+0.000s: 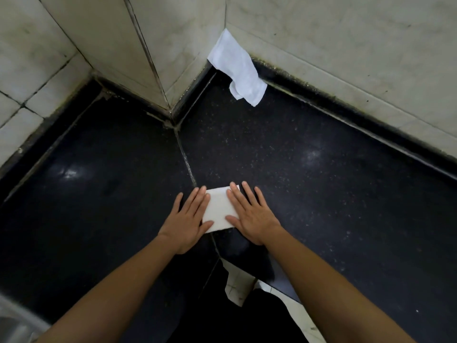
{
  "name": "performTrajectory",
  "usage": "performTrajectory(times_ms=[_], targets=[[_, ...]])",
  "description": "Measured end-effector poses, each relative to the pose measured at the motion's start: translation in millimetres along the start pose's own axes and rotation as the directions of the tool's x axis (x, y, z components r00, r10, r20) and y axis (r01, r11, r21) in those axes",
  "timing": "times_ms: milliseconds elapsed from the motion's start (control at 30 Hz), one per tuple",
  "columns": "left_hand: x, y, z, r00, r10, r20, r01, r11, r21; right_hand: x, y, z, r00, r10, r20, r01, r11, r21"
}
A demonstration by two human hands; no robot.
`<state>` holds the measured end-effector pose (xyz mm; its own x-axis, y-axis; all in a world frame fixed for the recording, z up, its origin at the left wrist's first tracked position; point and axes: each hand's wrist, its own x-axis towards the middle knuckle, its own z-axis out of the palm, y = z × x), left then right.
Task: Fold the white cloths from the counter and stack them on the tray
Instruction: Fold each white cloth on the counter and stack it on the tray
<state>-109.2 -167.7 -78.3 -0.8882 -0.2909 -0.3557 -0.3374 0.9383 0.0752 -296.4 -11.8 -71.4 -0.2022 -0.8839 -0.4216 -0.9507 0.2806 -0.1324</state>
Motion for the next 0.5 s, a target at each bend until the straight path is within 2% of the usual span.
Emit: performTrajectory(times_ms=[167, 333, 400, 500], targets=[[-2.4, 3.0, -7.9, 0.999, -0.012, 0.042, 0.015, 0.997, -0.08, -4.0, -2.2, -4.7, 1.0, -0.004, -0.025, 0.005, 0.999, 0.033], [2.0, 2.9, -27.3, 0.996, -0.025, -0.083, 0.016, 0.994, -0.107, -27.0, -16.4, -16.4, 0.966, 0.199, -0.163, -0.165, 0.966, 0.2], [19.0, 2.0, -37.5, 0.994, 0.037, -0.098, -0.042, 0.998, -0.048, -31.5, -28.2, -11.7, 0.955, 0.258, -0.149, -0.22, 0.948, 0.229], [42.5, -5.6, -38.1, 0.987, 0.16, -0.011, -0.159, 0.987, 0.032, -34.1, -43.3, 6.0, 0.955, 0.294, -0.042, -0.278, 0.934, 0.226]])
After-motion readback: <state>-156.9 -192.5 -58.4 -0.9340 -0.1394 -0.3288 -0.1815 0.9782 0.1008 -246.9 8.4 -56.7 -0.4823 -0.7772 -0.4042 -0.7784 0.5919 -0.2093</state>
